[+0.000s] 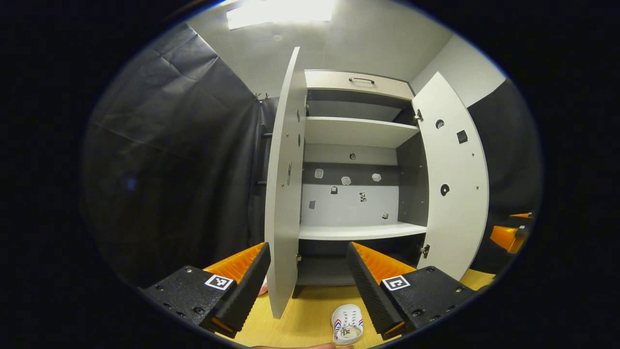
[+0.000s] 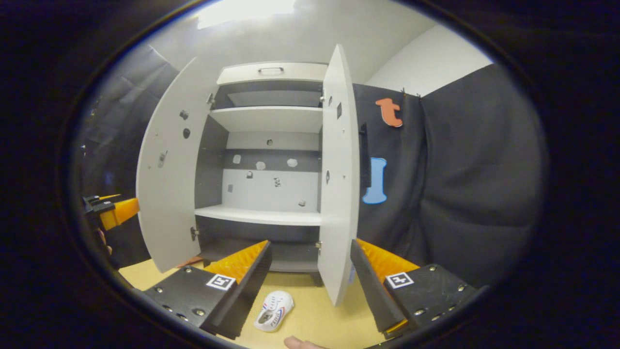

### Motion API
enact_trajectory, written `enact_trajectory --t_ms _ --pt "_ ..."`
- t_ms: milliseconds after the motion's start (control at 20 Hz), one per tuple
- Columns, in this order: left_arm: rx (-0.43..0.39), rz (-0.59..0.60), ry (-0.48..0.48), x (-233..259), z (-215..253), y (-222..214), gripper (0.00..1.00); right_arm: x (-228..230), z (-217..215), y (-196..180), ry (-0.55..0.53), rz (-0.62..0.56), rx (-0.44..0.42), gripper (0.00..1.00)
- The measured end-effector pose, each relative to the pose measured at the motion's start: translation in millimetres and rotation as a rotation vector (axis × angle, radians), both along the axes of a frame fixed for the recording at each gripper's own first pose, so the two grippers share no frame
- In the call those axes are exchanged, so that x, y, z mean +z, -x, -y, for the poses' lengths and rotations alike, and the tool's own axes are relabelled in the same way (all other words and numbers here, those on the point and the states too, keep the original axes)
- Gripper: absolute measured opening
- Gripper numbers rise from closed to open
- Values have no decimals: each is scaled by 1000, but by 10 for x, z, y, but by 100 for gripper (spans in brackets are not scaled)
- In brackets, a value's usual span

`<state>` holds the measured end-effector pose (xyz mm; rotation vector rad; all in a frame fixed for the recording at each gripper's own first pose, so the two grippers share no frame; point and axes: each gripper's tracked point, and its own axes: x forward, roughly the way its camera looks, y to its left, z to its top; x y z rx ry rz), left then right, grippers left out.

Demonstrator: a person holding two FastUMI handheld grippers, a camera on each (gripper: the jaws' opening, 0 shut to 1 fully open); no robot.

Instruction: Grab one shoe with the right hand and put it into the shoe cabinet, grab the other shoe with the left hand and put it into the shoe cabinet; then close the right door with the right hand and the left door with the left hand.

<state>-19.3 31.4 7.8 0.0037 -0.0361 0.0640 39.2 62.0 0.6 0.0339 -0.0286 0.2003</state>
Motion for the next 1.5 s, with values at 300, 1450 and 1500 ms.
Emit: enact_trajectory --t_ms 300,1450,1500 --pt "-4 -16 8 -106 36 -7 96 -917 -550 -315 61 -187 111 97" --pt "-47 -69 27 -536 36 -135 96 -3497 -1630 -564 55 -654 89 76" --pt "-49 -67 28 -539 35 -139 96 -3526 -1632 -587 40 -659 82 77"
